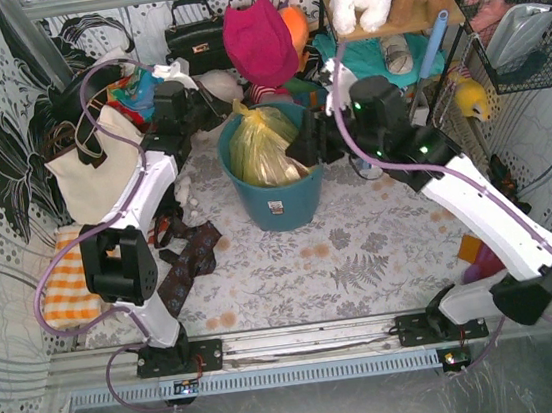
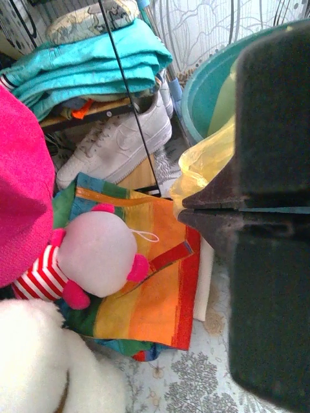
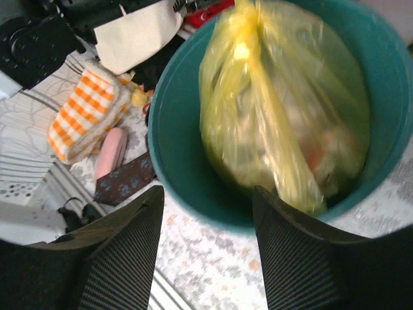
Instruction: Tie the trash bag
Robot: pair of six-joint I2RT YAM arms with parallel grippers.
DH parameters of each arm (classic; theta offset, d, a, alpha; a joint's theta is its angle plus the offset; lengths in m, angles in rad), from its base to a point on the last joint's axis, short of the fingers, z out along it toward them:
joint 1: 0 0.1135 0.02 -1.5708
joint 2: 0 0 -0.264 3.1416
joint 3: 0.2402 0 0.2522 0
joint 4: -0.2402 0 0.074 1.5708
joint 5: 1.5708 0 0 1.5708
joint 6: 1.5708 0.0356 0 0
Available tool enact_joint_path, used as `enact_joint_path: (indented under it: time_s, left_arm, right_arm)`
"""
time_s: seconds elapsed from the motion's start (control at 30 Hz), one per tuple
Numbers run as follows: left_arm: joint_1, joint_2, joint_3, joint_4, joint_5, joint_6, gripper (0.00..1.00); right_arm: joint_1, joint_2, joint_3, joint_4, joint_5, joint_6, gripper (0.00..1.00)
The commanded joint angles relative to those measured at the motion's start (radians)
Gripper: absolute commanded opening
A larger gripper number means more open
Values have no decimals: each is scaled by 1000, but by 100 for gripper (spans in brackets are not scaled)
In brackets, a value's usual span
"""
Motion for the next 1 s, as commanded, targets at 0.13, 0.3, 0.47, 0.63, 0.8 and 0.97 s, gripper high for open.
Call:
enact_joint_path:
  time_s: [0.13,0.3,0.47,0.63,0.8,0.97]
  left_arm:
    - [4,23,76,40,20,15,0]
    - [3,19,85,43,29,13,0]
    - [3,6,85,47,29,14,0]
    - [3,2,86,53,34,10,0]
    - [4,-5,83,57,39,9,0]
    - [4,-18,87,59,38,9,0]
  right_arm:
    - [-1,265,283,-158,30,-237,62]
    - [-21,362,334,-196,32,-279,62]
    - [-38,408,295,-192,12,-288,58]
    - [-41,421,244,-162,0,-277,48]
    - [-41,439,233,-150,-18,-278,49]
    - [-41,443,250,-175,-10,-266,9]
